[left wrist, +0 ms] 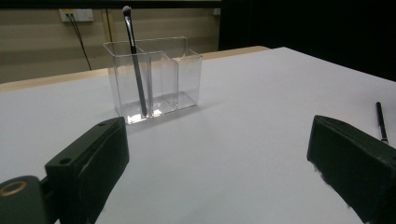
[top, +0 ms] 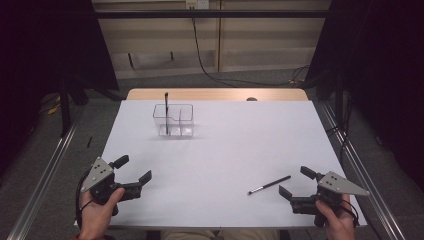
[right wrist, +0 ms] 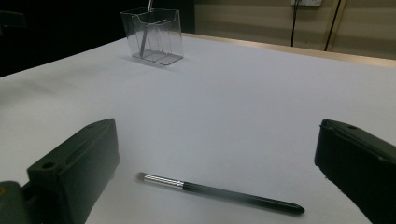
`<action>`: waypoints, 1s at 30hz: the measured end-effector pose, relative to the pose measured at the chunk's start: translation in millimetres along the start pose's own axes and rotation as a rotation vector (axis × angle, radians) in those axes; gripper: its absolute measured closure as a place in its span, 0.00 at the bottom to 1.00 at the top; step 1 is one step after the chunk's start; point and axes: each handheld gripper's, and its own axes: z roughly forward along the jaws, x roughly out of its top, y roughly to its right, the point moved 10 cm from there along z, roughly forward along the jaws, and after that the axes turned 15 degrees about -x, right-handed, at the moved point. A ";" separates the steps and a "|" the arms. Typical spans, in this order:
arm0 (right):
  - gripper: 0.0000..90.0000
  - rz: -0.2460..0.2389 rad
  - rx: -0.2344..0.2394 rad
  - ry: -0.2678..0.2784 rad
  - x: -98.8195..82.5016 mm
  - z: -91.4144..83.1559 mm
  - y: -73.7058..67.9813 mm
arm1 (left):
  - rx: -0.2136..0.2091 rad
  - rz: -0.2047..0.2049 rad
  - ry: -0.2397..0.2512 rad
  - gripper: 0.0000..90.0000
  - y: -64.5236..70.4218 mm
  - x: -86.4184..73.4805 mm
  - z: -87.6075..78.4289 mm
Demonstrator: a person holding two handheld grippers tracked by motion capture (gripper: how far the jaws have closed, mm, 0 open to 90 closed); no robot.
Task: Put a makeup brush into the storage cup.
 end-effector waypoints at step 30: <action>0.00 -0.057 0.039 0.005 4.2 9.7 -8.4 | -0.002 -0.019 0.009 0.05 -0.3 -15.7 -9.5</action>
